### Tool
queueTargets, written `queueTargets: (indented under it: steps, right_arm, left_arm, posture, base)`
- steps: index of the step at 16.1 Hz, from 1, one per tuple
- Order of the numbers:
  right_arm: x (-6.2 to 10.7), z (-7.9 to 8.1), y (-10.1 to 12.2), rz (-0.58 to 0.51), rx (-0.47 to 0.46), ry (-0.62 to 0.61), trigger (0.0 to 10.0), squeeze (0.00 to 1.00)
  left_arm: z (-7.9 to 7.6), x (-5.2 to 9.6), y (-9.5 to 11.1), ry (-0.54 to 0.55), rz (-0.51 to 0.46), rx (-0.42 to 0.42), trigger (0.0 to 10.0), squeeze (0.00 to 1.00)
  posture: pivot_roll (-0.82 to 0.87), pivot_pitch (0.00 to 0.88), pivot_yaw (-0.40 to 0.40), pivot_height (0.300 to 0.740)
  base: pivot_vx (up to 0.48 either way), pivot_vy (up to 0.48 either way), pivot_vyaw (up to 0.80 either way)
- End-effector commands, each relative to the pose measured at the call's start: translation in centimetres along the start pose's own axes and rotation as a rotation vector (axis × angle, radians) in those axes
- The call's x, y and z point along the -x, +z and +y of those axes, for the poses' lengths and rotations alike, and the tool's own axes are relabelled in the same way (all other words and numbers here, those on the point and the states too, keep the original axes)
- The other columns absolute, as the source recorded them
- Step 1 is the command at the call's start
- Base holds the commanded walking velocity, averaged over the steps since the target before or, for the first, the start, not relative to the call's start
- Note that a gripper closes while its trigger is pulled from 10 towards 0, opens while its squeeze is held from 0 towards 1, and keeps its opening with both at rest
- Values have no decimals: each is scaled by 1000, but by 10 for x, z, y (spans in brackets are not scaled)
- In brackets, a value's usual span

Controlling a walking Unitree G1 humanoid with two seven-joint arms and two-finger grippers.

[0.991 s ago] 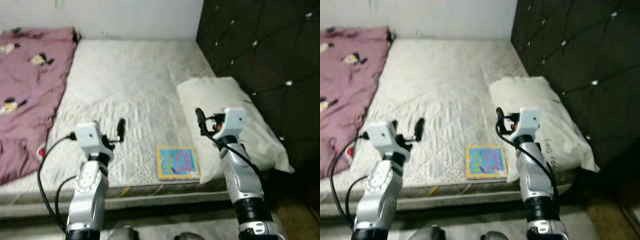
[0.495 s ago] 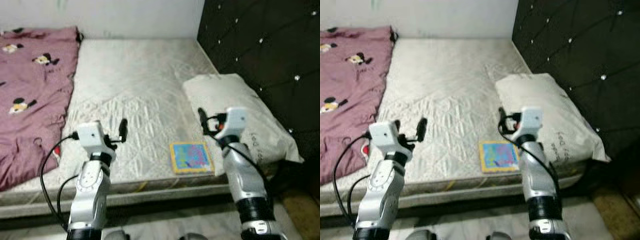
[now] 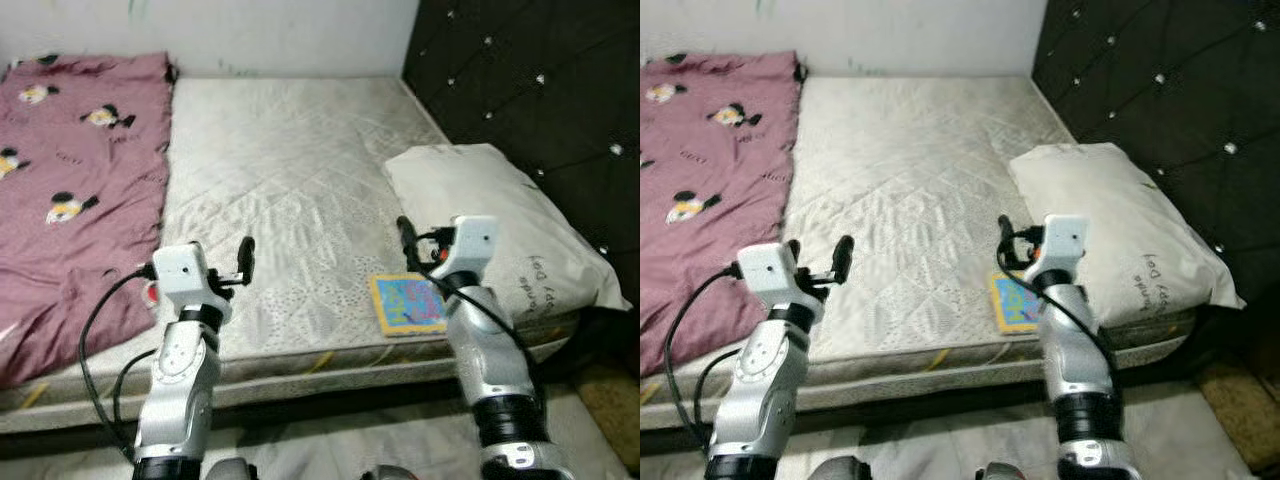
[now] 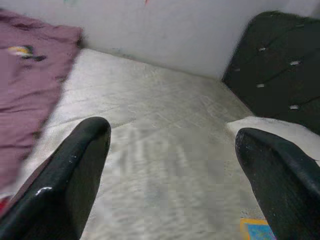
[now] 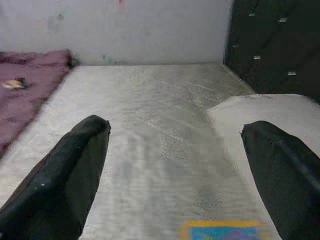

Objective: Clean up the room

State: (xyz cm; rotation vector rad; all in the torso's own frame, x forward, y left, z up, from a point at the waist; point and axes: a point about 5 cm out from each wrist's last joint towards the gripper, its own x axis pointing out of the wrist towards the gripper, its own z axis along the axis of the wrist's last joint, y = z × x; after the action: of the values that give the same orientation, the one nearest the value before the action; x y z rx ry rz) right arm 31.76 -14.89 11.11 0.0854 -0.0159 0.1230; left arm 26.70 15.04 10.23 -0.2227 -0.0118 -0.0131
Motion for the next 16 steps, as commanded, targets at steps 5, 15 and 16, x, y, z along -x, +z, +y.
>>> queueTargets:
  steps: [5,15,16]
  right_arm:
    - [-2,0,3,-7,15,6,10000,0]
    - [-2,0,2,-1,28,16,10000,0]
    - [-2,1,2,-3,36,21,10000,0]
  left_arm:
    - [-1,-2,1,3,-2,-2,10000,0]
    - [-4,-1,0,-18,-18,0,10000,0]
    - [-5,0,2,-37,-28,-4,10000,0]
  posture:
    - [-71,16,-30,740]
    - [-72,17,-35,740]
    - [-74,18,-33,740]
  base:
    - [0,455,0]
    - [0,412,0]
    - [0,0,0]
